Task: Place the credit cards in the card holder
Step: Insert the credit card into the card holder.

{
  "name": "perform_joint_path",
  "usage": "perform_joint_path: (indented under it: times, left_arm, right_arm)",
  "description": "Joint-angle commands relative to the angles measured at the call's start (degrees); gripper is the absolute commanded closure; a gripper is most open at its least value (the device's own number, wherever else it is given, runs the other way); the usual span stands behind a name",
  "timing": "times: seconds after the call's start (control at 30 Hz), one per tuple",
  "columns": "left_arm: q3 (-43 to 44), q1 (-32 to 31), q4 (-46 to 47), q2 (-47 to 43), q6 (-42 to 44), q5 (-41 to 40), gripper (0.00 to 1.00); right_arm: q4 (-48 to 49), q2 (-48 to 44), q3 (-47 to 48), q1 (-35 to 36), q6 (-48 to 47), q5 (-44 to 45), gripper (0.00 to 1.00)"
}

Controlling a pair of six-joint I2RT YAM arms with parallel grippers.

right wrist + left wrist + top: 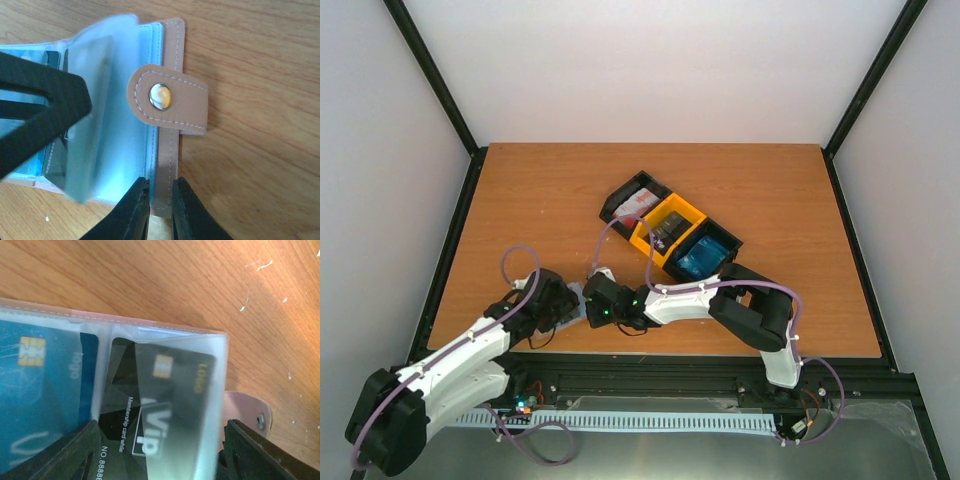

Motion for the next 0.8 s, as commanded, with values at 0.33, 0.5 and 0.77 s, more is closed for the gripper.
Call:
perform_joint_path:
  times: [0.33,0.5,0.77]
  left_arm:
    - [-3.4,0.0,3.7,-5.8,-0.1,7.8,0.31]
    - [-4.3,0.0,3.6,-10.2,-1.4,6.7,0.31]
    - [-3.1,0.0,-3.4,-12.0,-2.4,0.6,0.26]
  right_arm:
    - [-2.8,3.0,-0.4,-0.2,0.5,-1.7,0.87]
    - [-2.0,2.3,-0.7,-0.2,0.2,-1.8,0.86]
    - [-2.1,2.3,-0.8,-0.2,0.1,-1.7,0.85]
